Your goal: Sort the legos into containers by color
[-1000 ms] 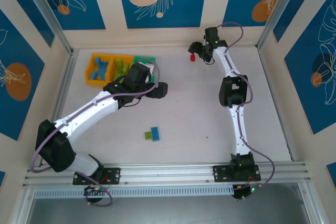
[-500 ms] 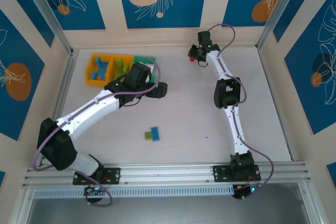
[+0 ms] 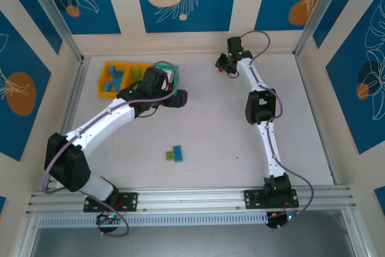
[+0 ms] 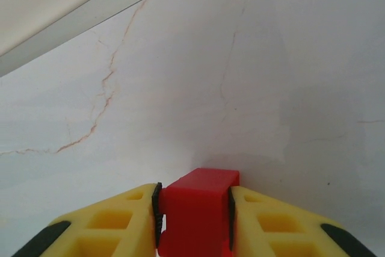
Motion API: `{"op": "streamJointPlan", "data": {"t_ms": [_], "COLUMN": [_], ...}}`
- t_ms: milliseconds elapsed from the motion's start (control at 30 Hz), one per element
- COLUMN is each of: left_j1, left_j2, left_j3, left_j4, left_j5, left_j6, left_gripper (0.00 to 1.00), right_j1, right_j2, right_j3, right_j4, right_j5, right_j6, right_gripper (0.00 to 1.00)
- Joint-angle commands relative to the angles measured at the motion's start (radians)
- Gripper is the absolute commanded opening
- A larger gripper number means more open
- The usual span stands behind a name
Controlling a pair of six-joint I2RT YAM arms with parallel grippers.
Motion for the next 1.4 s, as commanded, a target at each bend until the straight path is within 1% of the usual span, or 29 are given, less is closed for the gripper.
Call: {"op": "streamJointPlan", "data": {"t_ms": [0,133,233,367,467,600,667,733,800,900,967,1000,1033,1067,1100,1200,1267,1367], "left_j1": [0.027,0.053,0.076,0.122,0.172,0.235,0.254,0.262,0.263,0.263,0.263,0.262,0.262,0.262,0.262,0.256,0.246,0.203], "left_j2": [-0.023,-0.040,-0.060,-0.098,-0.119,-0.144,-0.163,-0.180,-0.194,-0.224,-0.253,-0.271,-0.290,-0.304,-0.318,-0.357,-0.375,-0.371], "left_j3": [0.006,0.009,0.020,0.030,0.040,0.047,0.035,0.023,0.013,-0.017,-0.051,-0.071,-0.095,-0.113,-0.135,-0.189,-0.219,-0.235], "left_j4": [-0.016,-0.021,-0.034,-0.026,-0.022,-0.032,-0.026,-0.028,-0.044,-0.070,-0.079,-0.083,-0.089,-0.098,-0.108,-0.124,-0.126,-0.164], "left_j5": [0.038,0.064,0.094,0.134,0.172,0.197,0.201,0.209,0.223,0.254,0.265,0.269,0.272,0.273,0.274,0.291,0.310,0.317], "left_j6": [0.016,0.020,0.012,-0.004,-0.013,-0.014,-0.008,0.013,0.026,0.019,0.006,0.000,-0.004,-0.006,-0.004,0.003,-0.016,-0.061], "left_gripper": [1.00,1.00,1.00,1.00,1.00,1.00,1.00,1.00,1.00,1.00,1.00,1.00,1.00,1.00,1.00,1.00,0.99,0.94], "right_j1": [-0.003,-0.005,-0.004,0.018,0.071,0.198,0.255,0.308,0.343,0.383,0.400,0.405,0.407,0.406,0.406,0.406,0.404,0.389], "right_j2": [0.017,-0.020,-0.117,-0.333,-0.459,-0.569,-0.575,-0.537,-0.465,-0.311,-0.204,-0.159,-0.133,-0.129,-0.138,-0.209,-0.275,-0.403], "right_j3": [-0.018,-0.028,-0.079,-0.290,-0.421,-0.500,-0.501,-0.454,-0.356,-0.153,0.018,0.093,0.139,0.149,0.137,0.065,0.016,-0.093], "right_j4": [-0.101,-0.159,-0.150,-0.039,0.017,0.035,0.051,0.054,0.036,0.002,-0.043,-0.058,-0.059,-0.055,-0.043,-0.023,-0.039,-0.079], "right_j5": [-0.058,-0.064,-0.112,-0.179,-0.240,-0.227,-0.211,-0.181,-0.184,-0.192,-0.196,-0.203,-0.209,-0.209,-0.215,-0.232,-0.243,-0.252], "right_j6": [0.061,0.065,0.082,0.149,0.210,0.217,0.215,0.187,0.169,0.146,0.137,0.141,0.151,0.161,0.167,0.162,0.160,0.175], "right_gripper": [0.29,0.20,0.16,0.15,0.14,0.15,0.15,0.15,0.15,0.15,0.18,0.22,0.33,0.41,0.45,0.48,0.50,0.52]}}
